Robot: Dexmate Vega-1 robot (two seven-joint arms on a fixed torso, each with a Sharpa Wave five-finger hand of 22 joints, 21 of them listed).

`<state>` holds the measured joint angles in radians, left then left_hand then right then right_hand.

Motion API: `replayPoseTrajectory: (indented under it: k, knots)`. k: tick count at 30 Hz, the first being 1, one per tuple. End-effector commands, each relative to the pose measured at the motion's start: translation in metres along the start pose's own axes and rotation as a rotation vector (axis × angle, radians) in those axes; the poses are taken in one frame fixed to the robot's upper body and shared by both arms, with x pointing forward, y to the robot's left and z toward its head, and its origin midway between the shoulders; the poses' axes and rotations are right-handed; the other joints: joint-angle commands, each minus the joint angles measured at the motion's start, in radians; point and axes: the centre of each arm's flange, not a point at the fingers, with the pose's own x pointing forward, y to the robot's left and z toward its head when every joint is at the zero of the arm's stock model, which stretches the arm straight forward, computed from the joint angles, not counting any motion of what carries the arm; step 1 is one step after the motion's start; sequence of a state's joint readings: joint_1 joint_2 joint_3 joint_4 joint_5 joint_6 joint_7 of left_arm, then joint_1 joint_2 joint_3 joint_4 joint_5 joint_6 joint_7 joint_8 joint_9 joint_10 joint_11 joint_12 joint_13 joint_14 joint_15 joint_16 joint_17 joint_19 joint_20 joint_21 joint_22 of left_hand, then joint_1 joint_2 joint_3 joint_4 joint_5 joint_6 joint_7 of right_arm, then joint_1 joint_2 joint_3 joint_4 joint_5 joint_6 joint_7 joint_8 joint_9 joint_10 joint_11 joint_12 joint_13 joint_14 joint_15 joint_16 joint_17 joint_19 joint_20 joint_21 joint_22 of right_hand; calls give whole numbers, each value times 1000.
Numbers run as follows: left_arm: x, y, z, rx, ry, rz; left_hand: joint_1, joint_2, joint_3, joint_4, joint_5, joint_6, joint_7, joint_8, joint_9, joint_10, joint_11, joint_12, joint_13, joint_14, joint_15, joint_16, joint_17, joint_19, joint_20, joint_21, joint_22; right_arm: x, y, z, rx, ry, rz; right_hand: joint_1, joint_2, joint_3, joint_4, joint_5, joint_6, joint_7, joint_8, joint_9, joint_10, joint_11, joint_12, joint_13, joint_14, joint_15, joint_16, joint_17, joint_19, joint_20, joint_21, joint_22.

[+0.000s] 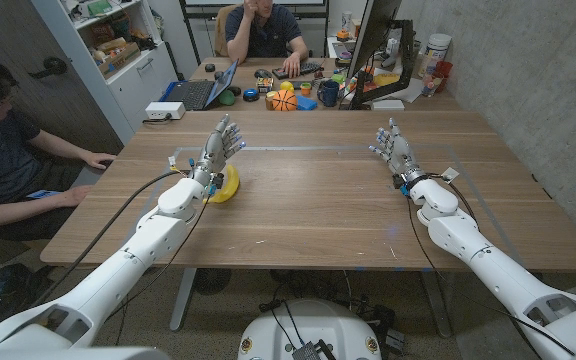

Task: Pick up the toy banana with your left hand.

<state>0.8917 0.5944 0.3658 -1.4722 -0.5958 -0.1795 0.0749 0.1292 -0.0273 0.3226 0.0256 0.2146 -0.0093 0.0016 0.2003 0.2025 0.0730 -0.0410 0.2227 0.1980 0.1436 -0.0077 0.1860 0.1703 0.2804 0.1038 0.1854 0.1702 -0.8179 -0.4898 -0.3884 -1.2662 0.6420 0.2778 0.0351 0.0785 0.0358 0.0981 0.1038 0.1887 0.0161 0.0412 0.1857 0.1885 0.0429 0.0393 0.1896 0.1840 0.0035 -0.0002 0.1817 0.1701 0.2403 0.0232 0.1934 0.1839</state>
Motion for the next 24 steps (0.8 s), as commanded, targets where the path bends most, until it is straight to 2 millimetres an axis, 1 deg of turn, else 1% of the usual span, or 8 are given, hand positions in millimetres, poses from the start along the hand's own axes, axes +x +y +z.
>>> replayPoseTrajectory:
  k: [1, 5, 10, 16, 20, 24]
  knots:
    - [-12, -9, 19, 95, 8, 20, 24, 2, 8, -16, 0, 4, -13, 10, 5, 14, -11, 10, 3, 18, 6, 8, 3, 10, 12, 11, 5, 1, 2, -6, 10, 10, 9, 13, 0, -2, 4, 6, -3, 5, 5, 1, 2, 5, 5, 4, -4, 2, 4, 2, 4, 4, 6, 2]
    - [-17, -10, 26, 136, 12, 44, 41, 5, 14, -28, -2, 12, -23, 14, 7, 23, -12, 15, 5, 30, 10, 9, 5, 15, 25, 13, 6, 1, 2, -7, 15, 12, 8, 13, 1, -2, 4, 6, -3, 5, 5, 1, 1, 5, 5, 4, -4, 3, 4, 2, 4, 6, 6, 2]
    - [-24, -13, 36, 207, 23, 76, 51, 7, 18, -35, -3, 15, -28, 16, 9, 25, -13, 17, 6, 40, 13, 12, 6, 21, 31, 15, 8, 0, 1, -9, 19, 16, 6, 14, 1, -3, 4, 6, -3, 4, 5, 1, 2, 5, 5, 4, -4, 4, 4, 2, 4, 5, 6, 2]
    - [-37, -16, 44, 301, 69, 137, 63, 12, 24, -43, -4, 15, -30, 17, 11, 34, -9, 23, 9, 50, 14, 13, 8, 28, 32, 17, 9, -1, 1, -11, 20, 16, 11, 14, 2, -3, 3, 6, -2, 5, 6, 1, 1, 5, 5, 4, -4, 6, 4, 2, 2, 8, 6, 2]
    - [-46, -21, 52, 407, 105, 202, 78, 17, 31, -53, -6, 20, -33, 20, 13, 46, -4, 30, 12, 64, 6, 16, 9, 35, 32, 20, 11, 0, 2, -13, 23, 20, 14, 15, 2, -4, 3, 6, -2, 4, 6, 1, 2, 6, 5, 4, -3, 6, 5, 2, 1, 8, 5, 2]
    - [-54, -24, 58, 463, 131, 251, 86, 19, 34, -59, -7, 25, -35, 22, 14, 53, -1, 34, 14, 71, 2, 17, 10, 40, 34, 22, 11, 1, 3, -16, 29, 23, 18, 15, 2, -4, 3, 6, -2, 4, 6, 1, 2, 5, 5, 4, -3, 8, 5, 2, 1, 10, 5, 2]
